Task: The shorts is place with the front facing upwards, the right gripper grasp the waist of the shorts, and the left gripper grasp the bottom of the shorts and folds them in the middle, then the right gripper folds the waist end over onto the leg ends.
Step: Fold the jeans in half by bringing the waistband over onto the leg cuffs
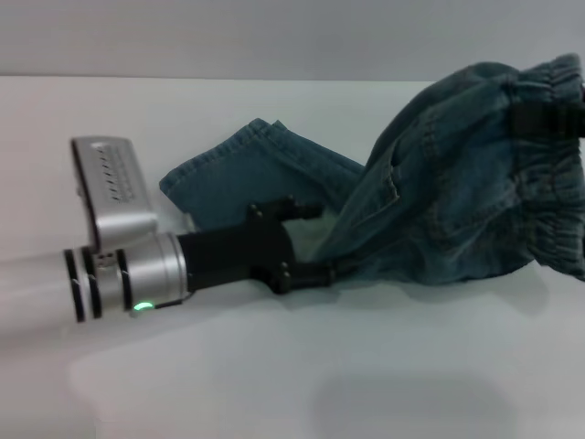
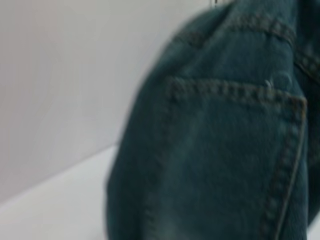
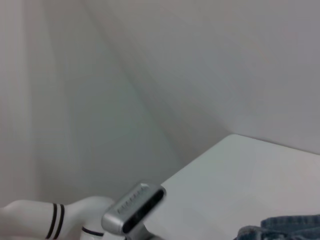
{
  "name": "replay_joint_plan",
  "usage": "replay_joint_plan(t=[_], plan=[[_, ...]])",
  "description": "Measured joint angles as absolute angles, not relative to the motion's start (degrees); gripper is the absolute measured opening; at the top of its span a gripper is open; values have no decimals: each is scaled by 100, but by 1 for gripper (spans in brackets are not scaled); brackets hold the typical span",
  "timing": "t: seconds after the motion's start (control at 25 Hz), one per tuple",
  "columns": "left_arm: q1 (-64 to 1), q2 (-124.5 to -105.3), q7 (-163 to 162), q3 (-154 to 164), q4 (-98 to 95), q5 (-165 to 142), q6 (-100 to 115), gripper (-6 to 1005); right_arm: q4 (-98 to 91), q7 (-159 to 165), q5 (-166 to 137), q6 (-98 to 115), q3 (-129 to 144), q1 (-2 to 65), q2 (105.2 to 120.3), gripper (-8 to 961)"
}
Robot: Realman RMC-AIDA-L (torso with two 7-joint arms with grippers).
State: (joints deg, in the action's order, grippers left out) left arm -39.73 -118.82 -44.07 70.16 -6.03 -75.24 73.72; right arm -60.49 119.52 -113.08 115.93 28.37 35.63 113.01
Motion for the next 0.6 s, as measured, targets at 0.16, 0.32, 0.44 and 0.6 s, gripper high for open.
replay_joint_plan(t=[0.16,0.32,0.44,0.6], plan=[[-3571,-11837,-4592,7072,-1287,-7545,7465,812,-6052,11899,-11308,11595,2785,3375,11279,64],[-3220,-11806,-4822,7078,-1845,-7550,7755,812,-6051,11782,-11308,11554,2713,3179,11260,64],[-2980,-11798,-4915,7033,-2104,-7546,7976,812,-6023,11697,-11308,11499,2679,3053,11247,64],[-2771,-11818,-4879,6730,-2292,-7464,8058,812,-6016,11654,-11308,11553,2707,2962,11253,64]])
